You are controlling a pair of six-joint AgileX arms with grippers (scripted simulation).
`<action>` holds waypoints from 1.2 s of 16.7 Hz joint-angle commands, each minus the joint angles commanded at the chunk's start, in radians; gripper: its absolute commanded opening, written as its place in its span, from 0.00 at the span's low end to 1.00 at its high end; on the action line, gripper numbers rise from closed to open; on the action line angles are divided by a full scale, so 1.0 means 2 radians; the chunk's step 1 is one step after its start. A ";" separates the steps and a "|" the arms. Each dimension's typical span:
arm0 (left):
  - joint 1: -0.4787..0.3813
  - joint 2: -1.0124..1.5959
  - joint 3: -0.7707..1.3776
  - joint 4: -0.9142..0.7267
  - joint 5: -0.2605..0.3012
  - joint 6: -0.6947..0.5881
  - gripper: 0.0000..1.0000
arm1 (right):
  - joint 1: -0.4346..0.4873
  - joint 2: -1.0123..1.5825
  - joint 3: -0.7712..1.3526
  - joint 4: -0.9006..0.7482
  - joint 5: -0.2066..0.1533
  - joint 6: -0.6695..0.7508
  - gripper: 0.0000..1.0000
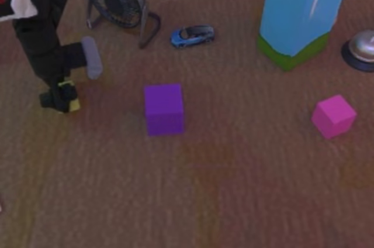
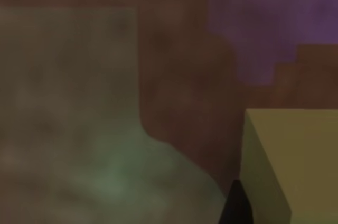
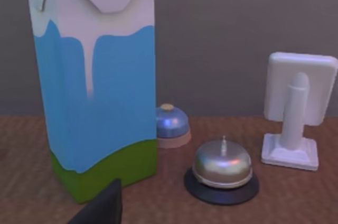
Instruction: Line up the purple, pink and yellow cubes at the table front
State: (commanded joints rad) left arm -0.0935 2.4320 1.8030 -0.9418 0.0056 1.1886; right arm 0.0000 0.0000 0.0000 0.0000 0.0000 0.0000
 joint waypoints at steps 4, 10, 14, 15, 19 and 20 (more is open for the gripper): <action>-0.001 -0.021 0.007 -0.024 0.005 -0.007 0.00 | 0.000 0.000 0.000 0.000 0.000 0.000 1.00; 0.006 -0.052 0.072 -0.124 0.005 -0.007 0.00 | 0.000 0.000 0.000 0.000 0.000 0.000 1.00; 0.007 -0.056 0.077 -0.130 0.005 -0.009 0.00 | 0.000 0.000 0.000 0.000 0.000 0.000 1.00; 0.004 -0.054 0.076 -0.129 0.005 -0.008 0.00 | 0.000 0.000 0.000 0.000 0.000 0.000 1.00; -0.030 -0.056 0.074 -0.130 0.004 -0.031 0.00 | 0.000 0.000 0.000 0.000 0.000 0.000 1.00; -0.052 -0.058 0.073 -0.131 0.004 -0.045 0.00 | 0.000 0.000 0.000 0.000 0.000 0.000 1.00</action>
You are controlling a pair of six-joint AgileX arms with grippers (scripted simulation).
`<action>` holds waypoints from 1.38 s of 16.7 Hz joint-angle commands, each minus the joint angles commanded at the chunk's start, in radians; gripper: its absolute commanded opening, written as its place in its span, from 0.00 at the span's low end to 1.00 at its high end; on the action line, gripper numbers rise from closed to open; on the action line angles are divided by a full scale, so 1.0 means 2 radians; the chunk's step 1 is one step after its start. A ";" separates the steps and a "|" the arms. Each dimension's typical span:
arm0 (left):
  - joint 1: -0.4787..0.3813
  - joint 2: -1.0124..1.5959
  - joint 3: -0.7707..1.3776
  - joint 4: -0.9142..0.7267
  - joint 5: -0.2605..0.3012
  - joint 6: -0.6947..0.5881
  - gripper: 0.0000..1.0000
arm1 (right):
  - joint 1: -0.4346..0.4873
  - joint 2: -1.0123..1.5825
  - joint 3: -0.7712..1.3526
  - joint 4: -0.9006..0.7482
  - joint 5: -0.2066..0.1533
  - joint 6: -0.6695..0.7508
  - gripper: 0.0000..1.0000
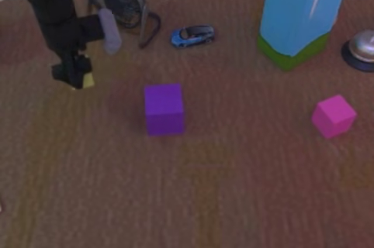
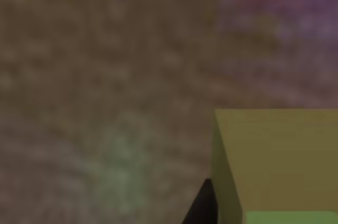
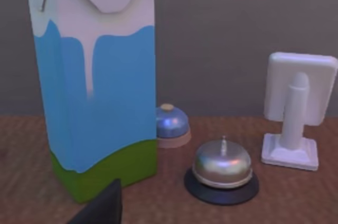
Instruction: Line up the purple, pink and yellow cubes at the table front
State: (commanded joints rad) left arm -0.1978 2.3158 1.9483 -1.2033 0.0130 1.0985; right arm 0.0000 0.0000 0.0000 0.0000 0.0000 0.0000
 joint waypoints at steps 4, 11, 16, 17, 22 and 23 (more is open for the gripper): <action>-0.126 -0.013 -0.014 -0.002 -0.001 -0.077 0.00 | 0.000 0.000 0.000 0.000 0.000 0.000 1.00; -0.368 -0.042 -0.041 -0.001 0.001 -0.229 0.00 | 0.000 0.000 0.000 0.000 0.000 0.000 1.00; -0.409 -0.053 -0.048 0.002 0.000 -0.264 0.00 | 0.000 0.000 0.000 0.000 0.000 0.000 1.00; -0.409 -0.053 -0.048 0.002 0.000 -0.264 0.00 | 0.000 0.000 0.000 0.000 0.000 0.000 1.00; -0.409 -0.038 -0.074 0.037 -0.001 -0.263 0.00 | 0.000 0.000 0.000 0.000 0.000 0.000 1.00; -0.410 -0.031 -0.086 0.056 -0.001 -0.263 0.00 | 0.000 0.000 0.000 0.000 0.000 0.000 1.00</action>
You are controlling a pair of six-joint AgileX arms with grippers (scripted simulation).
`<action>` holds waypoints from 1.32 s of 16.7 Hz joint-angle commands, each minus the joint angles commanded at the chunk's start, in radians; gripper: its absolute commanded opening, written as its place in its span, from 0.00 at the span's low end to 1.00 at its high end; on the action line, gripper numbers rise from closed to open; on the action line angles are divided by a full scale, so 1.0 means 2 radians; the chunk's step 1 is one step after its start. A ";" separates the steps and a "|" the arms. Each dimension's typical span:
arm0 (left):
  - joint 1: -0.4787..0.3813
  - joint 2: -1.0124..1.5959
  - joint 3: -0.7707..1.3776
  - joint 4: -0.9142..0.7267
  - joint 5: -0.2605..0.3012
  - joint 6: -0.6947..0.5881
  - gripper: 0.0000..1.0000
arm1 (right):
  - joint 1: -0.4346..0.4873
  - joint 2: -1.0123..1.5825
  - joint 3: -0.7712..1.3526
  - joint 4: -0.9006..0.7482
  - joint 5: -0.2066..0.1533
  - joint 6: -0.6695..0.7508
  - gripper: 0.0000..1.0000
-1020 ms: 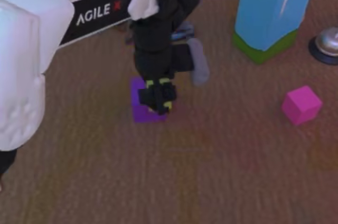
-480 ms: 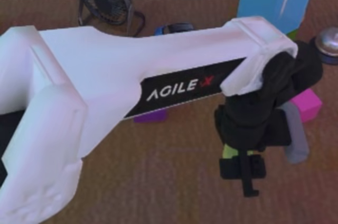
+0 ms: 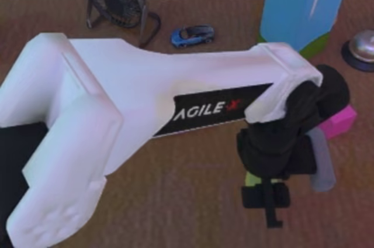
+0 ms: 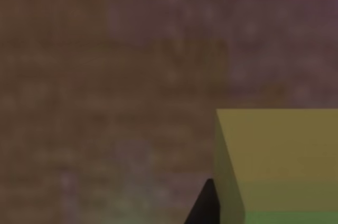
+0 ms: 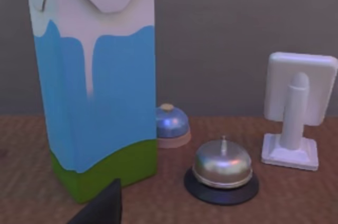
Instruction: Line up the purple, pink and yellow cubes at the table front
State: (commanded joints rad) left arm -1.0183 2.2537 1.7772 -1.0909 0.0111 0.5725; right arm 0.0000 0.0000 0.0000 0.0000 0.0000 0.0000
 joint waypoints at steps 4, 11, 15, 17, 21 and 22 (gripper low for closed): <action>-0.001 0.019 -0.035 0.058 0.001 -0.002 0.00 | 0.000 0.000 0.000 0.000 0.000 0.000 1.00; -0.001 0.019 -0.036 0.059 0.001 -0.002 0.23 | 0.000 0.000 0.000 0.000 0.000 0.000 1.00; -0.001 0.019 -0.036 0.059 0.001 -0.002 0.53 | 0.000 0.000 0.000 0.000 0.000 0.000 1.00; -0.001 0.019 -0.036 0.059 0.001 -0.002 0.68 | 0.000 0.000 0.000 0.000 0.000 0.000 1.00; -0.001 0.019 -0.036 0.059 0.001 -0.002 0.98 | 0.000 0.000 0.000 0.000 0.000 0.000 1.00; -0.001 0.019 -0.036 0.059 0.001 -0.002 1.00 | 0.000 0.000 0.000 0.000 0.000 0.000 1.00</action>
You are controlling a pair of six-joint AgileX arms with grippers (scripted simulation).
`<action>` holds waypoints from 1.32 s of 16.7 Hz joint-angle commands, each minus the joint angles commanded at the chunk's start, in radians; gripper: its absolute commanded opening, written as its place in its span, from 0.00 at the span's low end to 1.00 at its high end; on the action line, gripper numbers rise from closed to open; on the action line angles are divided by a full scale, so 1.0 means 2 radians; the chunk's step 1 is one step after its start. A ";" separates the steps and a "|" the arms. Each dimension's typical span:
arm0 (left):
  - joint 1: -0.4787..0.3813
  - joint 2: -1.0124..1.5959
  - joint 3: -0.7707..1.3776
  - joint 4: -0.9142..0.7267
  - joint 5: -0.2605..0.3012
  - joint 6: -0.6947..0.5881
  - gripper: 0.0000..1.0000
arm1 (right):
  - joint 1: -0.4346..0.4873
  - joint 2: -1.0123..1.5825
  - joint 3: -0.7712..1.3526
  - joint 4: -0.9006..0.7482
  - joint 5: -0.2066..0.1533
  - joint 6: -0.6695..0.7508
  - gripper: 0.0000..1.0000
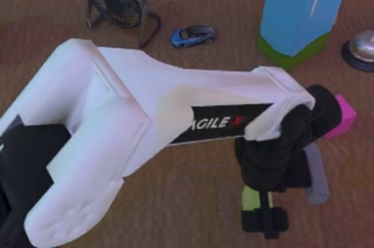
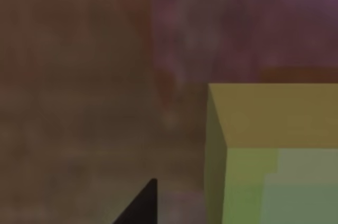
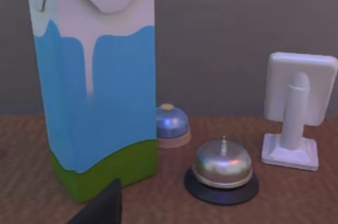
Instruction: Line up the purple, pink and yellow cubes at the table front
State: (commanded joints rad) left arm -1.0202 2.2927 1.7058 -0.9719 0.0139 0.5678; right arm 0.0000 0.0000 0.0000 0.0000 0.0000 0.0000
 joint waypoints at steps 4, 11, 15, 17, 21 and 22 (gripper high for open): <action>0.000 0.000 0.000 0.000 0.000 0.000 1.00 | 0.000 0.000 0.000 0.000 0.000 0.000 1.00; 0.002 -0.004 0.016 -0.021 -0.001 0.001 1.00 | 0.000 0.000 0.000 0.000 0.000 0.000 1.00; 0.007 -0.025 0.065 -0.098 -0.001 0.001 1.00 | 0.000 0.000 0.000 0.000 0.000 0.000 1.00; 0.011 -0.035 0.081 -0.117 0.000 0.000 1.00 | 0.000 0.000 0.000 0.000 0.000 0.000 1.00; 0.009 -0.034 0.082 -0.117 0.000 0.000 1.00 | 0.000 0.000 0.000 0.000 0.000 0.000 1.00; 0.009 -0.034 0.082 -0.117 0.000 0.000 1.00 | 0.000 0.000 0.000 0.000 0.000 0.000 1.00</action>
State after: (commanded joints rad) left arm -1.0031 2.2247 1.8699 -1.2062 0.0130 0.5675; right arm 0.0000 0.0000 0.0000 0.0000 0.0000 0.0000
